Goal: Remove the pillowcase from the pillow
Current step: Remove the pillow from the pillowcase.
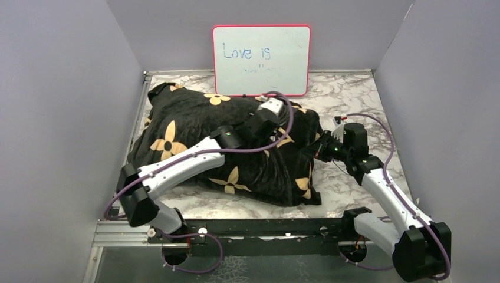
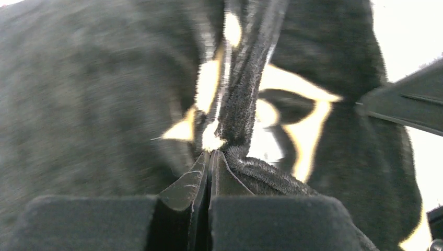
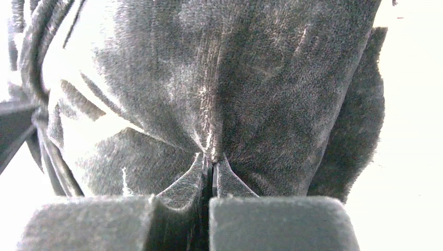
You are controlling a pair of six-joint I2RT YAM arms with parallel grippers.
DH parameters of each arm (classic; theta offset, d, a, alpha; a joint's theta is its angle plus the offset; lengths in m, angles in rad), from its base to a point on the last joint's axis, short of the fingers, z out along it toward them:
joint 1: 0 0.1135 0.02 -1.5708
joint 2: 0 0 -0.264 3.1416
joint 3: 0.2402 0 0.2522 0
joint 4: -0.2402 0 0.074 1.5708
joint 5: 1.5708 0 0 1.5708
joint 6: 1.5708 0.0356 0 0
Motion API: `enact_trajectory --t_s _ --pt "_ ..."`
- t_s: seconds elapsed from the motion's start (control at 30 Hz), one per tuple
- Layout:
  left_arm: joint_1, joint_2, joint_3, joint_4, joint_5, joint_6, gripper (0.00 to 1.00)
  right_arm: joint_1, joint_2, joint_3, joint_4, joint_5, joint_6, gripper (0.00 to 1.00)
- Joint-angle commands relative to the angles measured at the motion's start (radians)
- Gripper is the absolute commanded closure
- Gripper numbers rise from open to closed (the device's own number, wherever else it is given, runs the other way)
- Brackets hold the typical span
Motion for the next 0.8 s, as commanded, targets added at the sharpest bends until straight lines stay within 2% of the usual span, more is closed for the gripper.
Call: enact_trajectory --t_s 0.0,0.07,0.17,0.27,0.33,0.47,0.53,0.6,0.67,0.7,0.73,0.77 --pt "0.122 -0.174 -0.127 -0.057 -0.033 -0.052 1.0 -0.004 -0.05 -0.026 -0.01 -0.027 -0.052 0.99" --pt "0.123 -0.204 -0.139 -0.022 0.023 -0.033 1.0 -0.003 -0.052 -0.036 0.027 -0.117 -0.08 0.99" --pt "0.123 -0.2 -0.148 0.094 0.232 0.0 0.99 -0.004 -0.022 -0.059 0.09 -0.256 -0.097 1.0" --pt "0.101 -0.138 -0.096 0.147 0.349 0.004 0.76 -0.004 0.013 -0.059 0.11 -0.341 -0.1 0.99" --pt "0.056 -0.089 -0.036 0.143 0.358 0.03 0.64 -0.003 0.014 -0.058 0.105 -0.356 -0.101 0.99" --pt "0.008 -0.013 0.052 0.11 0.36 0.06 0.34 -0.003 -0.017 -0.071 0.083 -0.312 -0.105 0.95" --pt "-0.005 0.008 0.078 0.087 0.32 0.06 0.26 -0.004 -0.028 -0.07 0.058 -0.267 -0.1 0.9" --pt "-0.009 0.028 0.101 0.047 0.288 0.052 0.22 -0.003 -0.032 -0.057 0.023 -0.231 -0.1 0.84" --pt "-0.011 0.063 0.143 -0.028 0.249 0.059 0.23 -0.004 -0.033 -0.04 -0.003 -0.214 -0.102 0.81" --pt "-0.014 0.082 0.16 -0.068 0.219 0.068 0.29 -0.004 -0.034 -0.033 -0.011 -0.211 -0.101 0.79" --pt "-0.019 0.101 0.174 -0.109 0.165 0.069 0.38 -0.004 -0.036 -0.026 -0.02 -0.199 -0.091 0.77" --pt "-0.024 0.114 0.178 -0.144 0.073 0.056 0.59 -0.004 -0.038 -0.017 -0.032 -0.166 -0.063 0.76"
